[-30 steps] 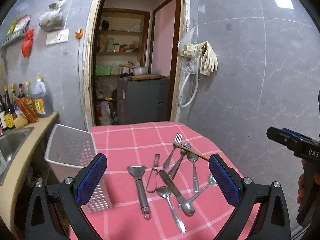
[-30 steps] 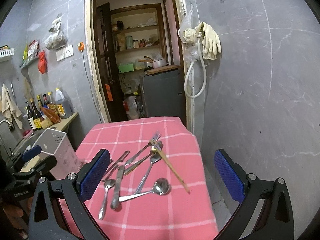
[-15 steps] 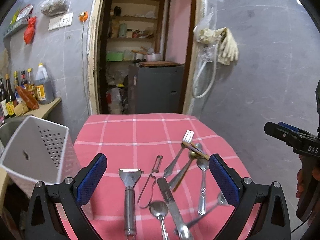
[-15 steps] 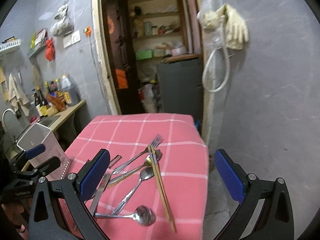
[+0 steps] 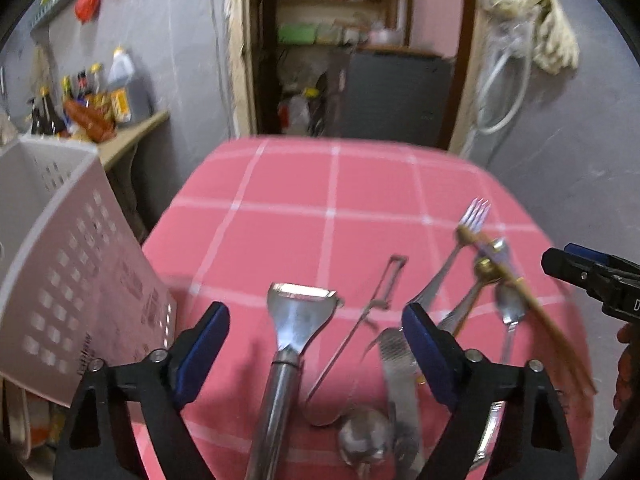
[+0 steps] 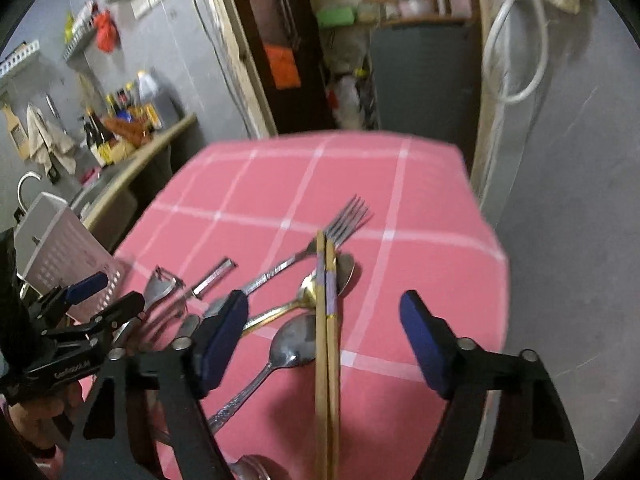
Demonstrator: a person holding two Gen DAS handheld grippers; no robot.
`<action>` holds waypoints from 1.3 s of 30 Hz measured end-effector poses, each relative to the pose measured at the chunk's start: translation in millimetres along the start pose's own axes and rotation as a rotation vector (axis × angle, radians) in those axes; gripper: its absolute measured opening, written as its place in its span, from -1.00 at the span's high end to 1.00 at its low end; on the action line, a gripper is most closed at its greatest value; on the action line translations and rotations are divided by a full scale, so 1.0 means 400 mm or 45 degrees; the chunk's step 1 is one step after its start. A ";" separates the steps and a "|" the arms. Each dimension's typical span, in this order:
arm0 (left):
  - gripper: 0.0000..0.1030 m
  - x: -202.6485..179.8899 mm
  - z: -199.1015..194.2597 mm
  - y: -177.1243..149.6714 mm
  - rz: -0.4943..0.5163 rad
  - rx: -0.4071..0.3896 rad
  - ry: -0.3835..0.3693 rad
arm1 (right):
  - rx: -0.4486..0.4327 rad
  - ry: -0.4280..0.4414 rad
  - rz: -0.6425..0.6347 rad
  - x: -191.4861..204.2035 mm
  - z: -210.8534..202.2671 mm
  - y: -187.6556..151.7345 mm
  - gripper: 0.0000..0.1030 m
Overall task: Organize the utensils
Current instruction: 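Grasp the metal peeler with the left tool while the right tool grasps the wooden chopsticks, then lower the peeler into the white holder with the left tool while the right tool carries the chopsticks there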
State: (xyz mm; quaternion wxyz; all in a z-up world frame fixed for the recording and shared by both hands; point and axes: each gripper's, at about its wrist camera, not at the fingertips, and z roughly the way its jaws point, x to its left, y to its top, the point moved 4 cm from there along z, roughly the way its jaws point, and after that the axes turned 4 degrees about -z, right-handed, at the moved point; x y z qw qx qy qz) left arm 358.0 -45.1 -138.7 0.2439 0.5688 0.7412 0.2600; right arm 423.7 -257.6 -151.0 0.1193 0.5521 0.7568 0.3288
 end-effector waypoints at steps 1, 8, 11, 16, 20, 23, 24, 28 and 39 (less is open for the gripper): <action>-0.55 0.005 0.011 -0.002 -0.008 0.025 0.013 | 0.017 0.001 0.001 0.001 0.015 -0.003 -0.17; -0.25 0.017 0.061 -0.025 -0.041 0.126 0.021 | 0.087 0.012 0.032 0.021 0.103 -0.023 0.25; -0.10 0.019 0.077 -0.034 -0.061 0.153 -0.016 | 0.092 0.006 0.039 0.030 0.120 -0.031 0.39; -0.01 0.028 0.082 -0.031 -0.090 0.172 -0.060 | 0.132 -0.001 0.026 0.020 0.120 -0.032 0.53; 0.17 0.036 0.080 -0.026 -0.110 0.231 -0.078 | 0.221 -0.006 0.002 0.010 0.124 -0.023 0.54; 0.35 0.043 0.079 -0.025 -0.128 0.292 -0.080 | 0.272 -0.006 0.010 0.007 0.133 -0.013 0.54; 0.43 0.046 0.080 -0.025 -0.134 0.308 -0.077 | 0.289 -0.010 0.011 0.008 0.137 -0.011 0.54; 0.60 0.060 0.082 -0.026 -0.170 0.353 -0.076 | 0.328 -0.053 -0.014 0.021 0.147 -0.010 0.56; 0.64 0.075 0.062 -0.050 -0.270 0.412 -0.164 | 0.301 -0.033 0.097 0.019 0.073 -0.035 0.77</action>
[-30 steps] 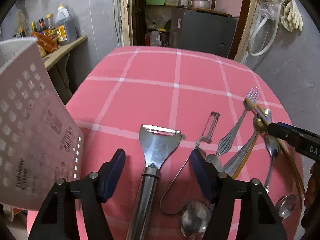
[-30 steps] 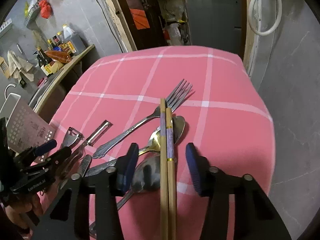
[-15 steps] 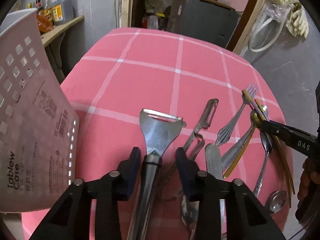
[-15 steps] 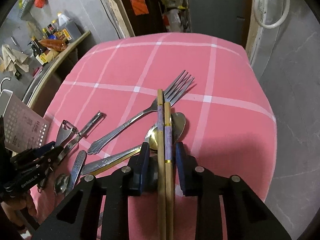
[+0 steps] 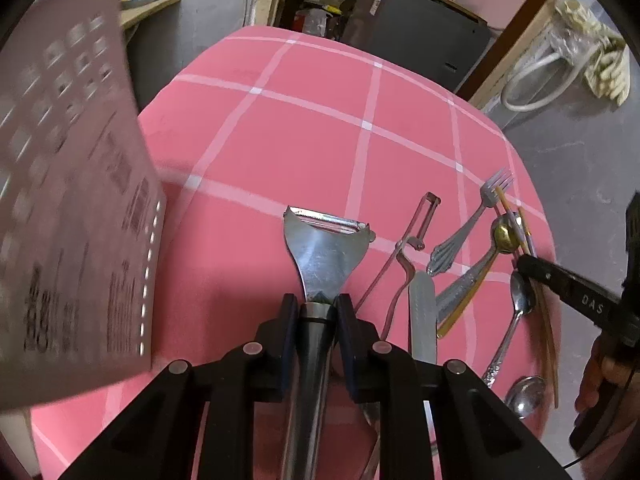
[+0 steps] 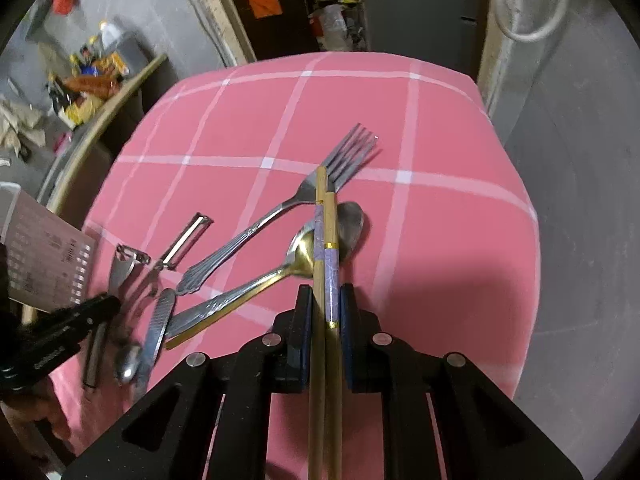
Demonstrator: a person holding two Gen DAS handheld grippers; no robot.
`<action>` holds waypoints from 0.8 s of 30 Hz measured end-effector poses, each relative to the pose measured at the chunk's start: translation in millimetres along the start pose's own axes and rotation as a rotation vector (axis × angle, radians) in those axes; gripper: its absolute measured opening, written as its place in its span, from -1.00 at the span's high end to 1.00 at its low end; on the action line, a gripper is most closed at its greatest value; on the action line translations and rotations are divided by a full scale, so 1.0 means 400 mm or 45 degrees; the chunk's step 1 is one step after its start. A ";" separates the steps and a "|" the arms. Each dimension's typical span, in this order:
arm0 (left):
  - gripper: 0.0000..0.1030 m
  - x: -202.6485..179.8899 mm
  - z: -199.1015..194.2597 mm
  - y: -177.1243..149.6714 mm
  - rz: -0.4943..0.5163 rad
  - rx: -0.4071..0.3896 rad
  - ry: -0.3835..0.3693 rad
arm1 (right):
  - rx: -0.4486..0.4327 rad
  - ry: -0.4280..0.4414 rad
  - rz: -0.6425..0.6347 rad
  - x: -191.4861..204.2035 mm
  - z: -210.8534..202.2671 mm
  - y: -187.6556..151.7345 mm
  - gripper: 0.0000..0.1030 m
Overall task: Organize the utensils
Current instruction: 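Lower the peeler into the white holder with the left tool while the right tool carries the chopsticks there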
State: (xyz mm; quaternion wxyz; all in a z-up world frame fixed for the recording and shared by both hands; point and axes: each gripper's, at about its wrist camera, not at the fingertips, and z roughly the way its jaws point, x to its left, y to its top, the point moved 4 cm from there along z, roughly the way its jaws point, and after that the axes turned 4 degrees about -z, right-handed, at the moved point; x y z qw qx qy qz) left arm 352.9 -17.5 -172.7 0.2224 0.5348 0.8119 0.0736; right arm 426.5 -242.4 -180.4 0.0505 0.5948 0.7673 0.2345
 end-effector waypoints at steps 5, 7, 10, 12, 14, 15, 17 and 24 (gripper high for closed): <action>0.64 0.004 -0.009 -0.034 0.018 0.045 -0.037 | -0.049 0.072 0.091 -0.008 -0.032 -0.059 0.77; 0.64 0.001 -0.009 -0.041 0.044 0.053 -0.031 | -0.073 0.096 0.124 -0.016 -0.036 -0.073 0.77; 0.64 0.001 -0.004 -0.034 0.065 0.100 -0.042 | -0.113 0.137 0.191 -0.030 -0.053 -0.097 0.77; 0.65 -0.003 -0.002 -0.024 0.059 0.125 -0.061 | -0.145 0.145 0.217 -0.029 -0.064 -0.107 0.77; 0.65 -0.004 -0.018 -0.027 0.072 0.112 -0.092 | -0.185 0.150 0.238 -0.023 -0.091 -0.120 0.77; 0.65 -0.007 -0.028 -0.028 0.087 0.101 -0.106 | -0.201 0.160 0.251 -0.019 -0.101 -0.124 0.77; 0.65 -0.014 -0.058 -0.047 0.107 0.069 -0.163 | -0.233 0.167 0.272 -0.010 -0.127 -0.136 0.77; 0.65 -0.028 -0.173 -0.070 0.142 -0.067 -0.361 | -0.426 0.195 0.262 0.048 -0.241 -0.158 0.77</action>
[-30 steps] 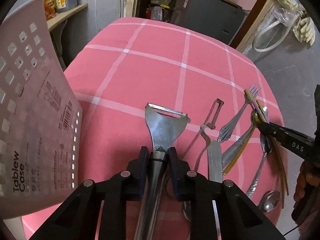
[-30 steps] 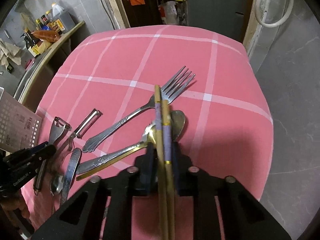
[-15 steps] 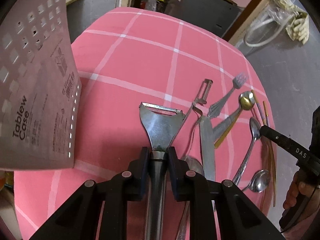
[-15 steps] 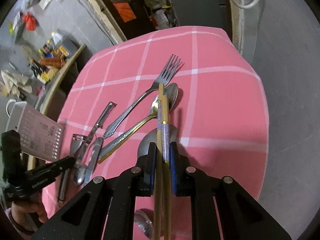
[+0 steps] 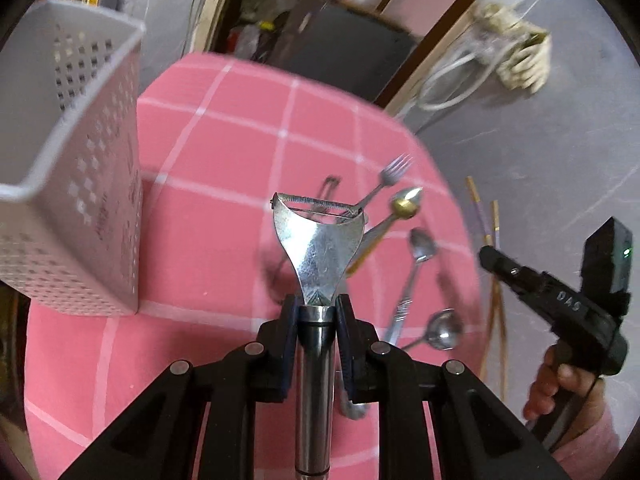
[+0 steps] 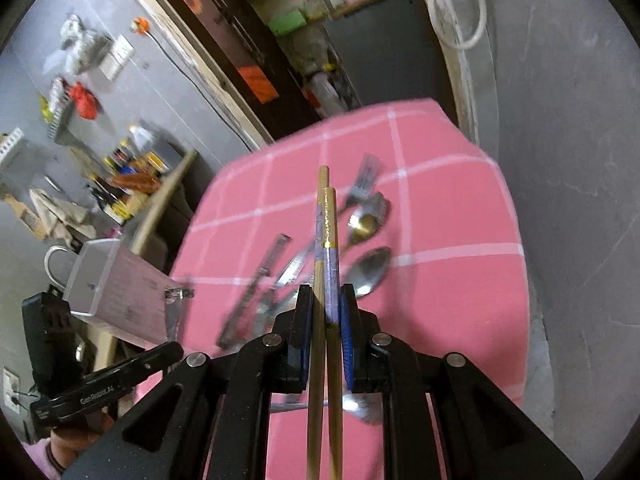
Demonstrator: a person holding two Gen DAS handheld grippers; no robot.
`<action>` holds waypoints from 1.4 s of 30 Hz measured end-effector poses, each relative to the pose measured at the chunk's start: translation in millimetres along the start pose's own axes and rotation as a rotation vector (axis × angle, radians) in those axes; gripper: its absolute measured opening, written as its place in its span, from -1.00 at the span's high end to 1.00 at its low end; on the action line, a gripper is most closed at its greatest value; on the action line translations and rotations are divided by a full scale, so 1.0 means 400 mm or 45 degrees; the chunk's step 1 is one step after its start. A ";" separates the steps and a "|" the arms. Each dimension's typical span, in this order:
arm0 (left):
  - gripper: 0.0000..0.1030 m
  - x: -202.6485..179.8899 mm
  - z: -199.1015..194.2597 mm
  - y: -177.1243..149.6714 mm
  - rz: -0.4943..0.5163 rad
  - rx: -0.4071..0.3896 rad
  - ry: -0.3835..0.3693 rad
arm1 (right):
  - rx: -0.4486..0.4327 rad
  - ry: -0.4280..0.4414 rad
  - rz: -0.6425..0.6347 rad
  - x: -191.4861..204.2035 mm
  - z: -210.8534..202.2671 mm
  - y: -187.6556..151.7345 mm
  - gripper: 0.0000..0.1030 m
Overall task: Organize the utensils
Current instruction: 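Lower the peeler into the white holder with the left tool while the right tool carries the chopsticks there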
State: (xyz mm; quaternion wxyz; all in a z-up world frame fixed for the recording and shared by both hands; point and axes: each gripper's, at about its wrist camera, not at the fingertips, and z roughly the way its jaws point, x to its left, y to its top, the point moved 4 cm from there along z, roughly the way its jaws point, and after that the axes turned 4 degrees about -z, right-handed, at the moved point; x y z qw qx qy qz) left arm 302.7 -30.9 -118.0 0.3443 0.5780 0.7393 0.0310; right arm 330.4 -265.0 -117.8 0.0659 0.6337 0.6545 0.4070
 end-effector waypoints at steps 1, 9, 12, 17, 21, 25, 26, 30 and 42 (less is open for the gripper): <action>0.65 -0.003 -0.018 0.006 0.003 -0.027 -0.026 | -0.029 0.018 -0.010 0.013 -0.014 0.002 0.77; 0.65 0.004 -0.203 0.106 0.055 -0.269 -0.125 | -0.285 0.203 -0.086 0.203 -0.079 0.101 0.77; 0.65 0.020 -0.283 0.163 0.061 -0.374 -0.152 | -0.381 0.297 -0.098 0.296 -0.078 0.158 0.77; 0.65 0.074 -0.405 0.263 0.046 -0.523 -0.153 | -0.517 0.462 -0.079 0.455 -0.060 0.236 0.77; 0.65 0.119 -0.449 0.319 0.038 -0.608 -0.152 | -0.599 0.532 -0.087 0.564 -0.034 0.274 0.77; 0.65 0.177 -0.448 0.355 0.009 -0.686 -0.177 | -0.677 0.565 -0.060 0.627 0.017 0.272 0.77; 0.65 0.187 -0.444 0.354 0.006 -0.702 -0.177 | -0.694 0.566 -0.051 0.633 0.032 0.269 0.77; 0.65 0.238 -0.425 0.366 0.005 -0.758 -0.166 | -0.702 0.586 0.009 0.648 0.099 0.249 0.77; 0.65 0.254 -0.357 0.328 0.074 -0.772 -0.175 | -0.649 0.531 -0.145 0.645 0.173 0.177 0.77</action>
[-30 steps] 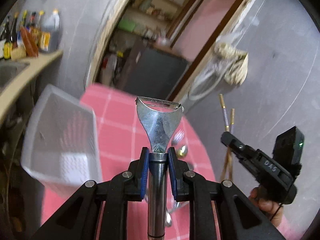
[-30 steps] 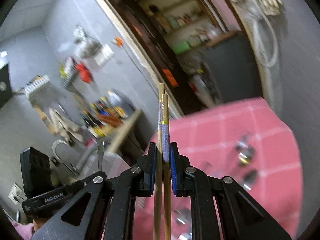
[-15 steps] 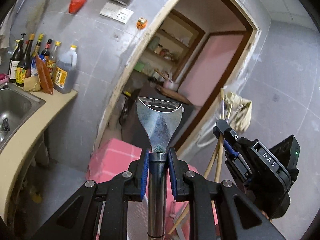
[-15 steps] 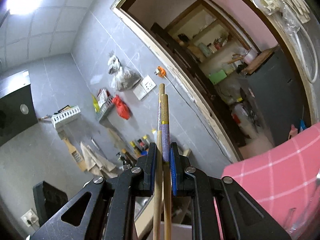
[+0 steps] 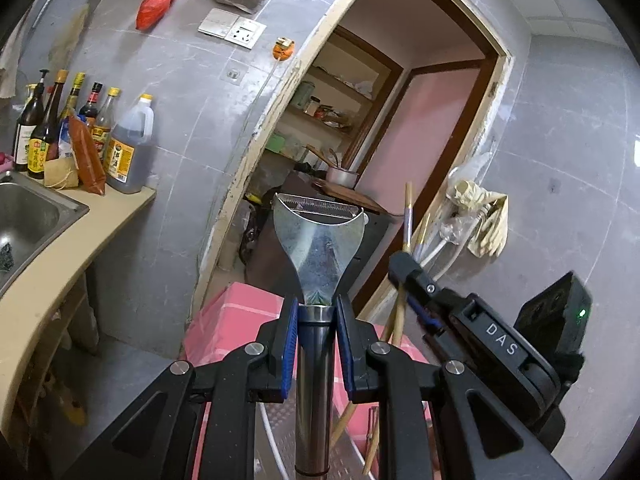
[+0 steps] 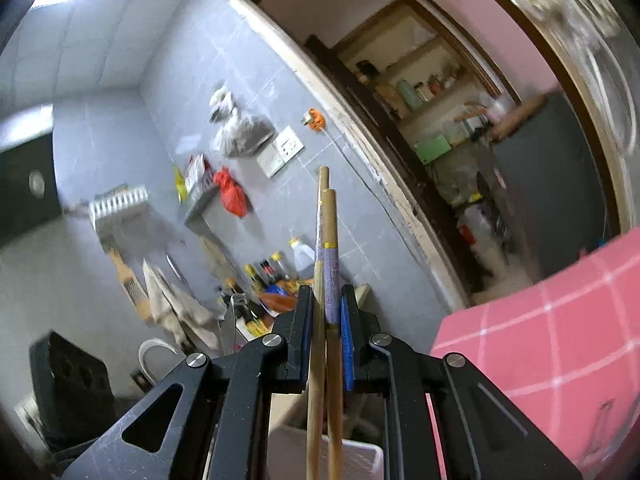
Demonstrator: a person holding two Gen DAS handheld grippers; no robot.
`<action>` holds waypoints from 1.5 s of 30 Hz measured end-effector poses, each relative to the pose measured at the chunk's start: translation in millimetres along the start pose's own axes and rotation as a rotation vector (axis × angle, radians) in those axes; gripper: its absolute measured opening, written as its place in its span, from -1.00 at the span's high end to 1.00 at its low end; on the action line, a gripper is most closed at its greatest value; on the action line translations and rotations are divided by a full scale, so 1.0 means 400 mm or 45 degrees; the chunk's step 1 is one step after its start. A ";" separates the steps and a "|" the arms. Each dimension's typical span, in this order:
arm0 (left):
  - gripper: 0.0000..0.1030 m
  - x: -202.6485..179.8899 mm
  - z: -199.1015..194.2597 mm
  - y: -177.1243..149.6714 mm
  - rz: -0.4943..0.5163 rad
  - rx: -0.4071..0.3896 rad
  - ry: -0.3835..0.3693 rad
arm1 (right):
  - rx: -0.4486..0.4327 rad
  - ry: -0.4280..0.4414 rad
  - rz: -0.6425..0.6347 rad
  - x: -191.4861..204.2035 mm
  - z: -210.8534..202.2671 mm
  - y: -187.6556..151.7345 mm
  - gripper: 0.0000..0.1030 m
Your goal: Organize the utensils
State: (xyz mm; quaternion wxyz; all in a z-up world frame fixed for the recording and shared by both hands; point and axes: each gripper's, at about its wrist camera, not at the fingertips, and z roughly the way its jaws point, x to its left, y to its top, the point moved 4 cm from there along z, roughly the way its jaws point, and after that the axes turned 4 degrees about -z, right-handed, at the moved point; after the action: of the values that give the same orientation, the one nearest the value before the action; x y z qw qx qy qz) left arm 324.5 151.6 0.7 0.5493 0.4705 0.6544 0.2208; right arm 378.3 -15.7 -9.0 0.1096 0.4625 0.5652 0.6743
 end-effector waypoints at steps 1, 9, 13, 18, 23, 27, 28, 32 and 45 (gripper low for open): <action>0.65 -0.001 -0.001 -0.005 0.006 0.000 -0.006 | 0.010 0.011 0.001 -0.002 -0.003 0.000 0.77; 0.65 0.003 -0.017 -0.042 0.049 0.019 0.006 | 0.066 0.021 -0.034 -0.011 -0.017 -0.047 0.77; 0.65 0.009 -0.029 -0.052 0.035 0.036 0.014 | 0.077 0.012 -0.046 -0.014 -0.025 -0.068 0.77; 0.65 0.007 -0.039 -0.060 0.049 0.068 0.012 | 0.075 -0.003 -0.053 -0.016 -0.039 -0.075 0.77; 0.65 0.004 -0.048 -0.064 0.048 0.095 0.002 | 0.075 -0.010 -0.101 -0.006 -0.062 -0.069 0.76; 0.64 0.002 -0.047 -0.069 0.060 0.113 0.014 | 0.089 -0.005 -0.132 0.002 -0.067 -0.063 0.76; 0.64 0.002 -0.044 -0.069 0.057 0.123 0.016 | 0.094 -0.005 -0.136 0.003 -0.068 -0.062 0.76; 0.63 0.000 -0.046 -0.068 0.040 0.131 0.018 | 0.118 -0.017 -0.128 -0.002 -0.076 -0.070 0.76; 0.60 -0.015 -0.047 -0.066 0.072 0.155 0.033 | 0.173 -0.021 -0.079 -0.016 -0.072 -0.101 0.76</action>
State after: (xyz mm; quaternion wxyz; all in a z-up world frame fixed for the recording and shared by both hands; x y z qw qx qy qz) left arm 296.9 138.8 -12.0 0.5048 0.5184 0.6600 0.2021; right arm 345.0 -25.5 -45.0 0.1035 0.4566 0.6228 0.6269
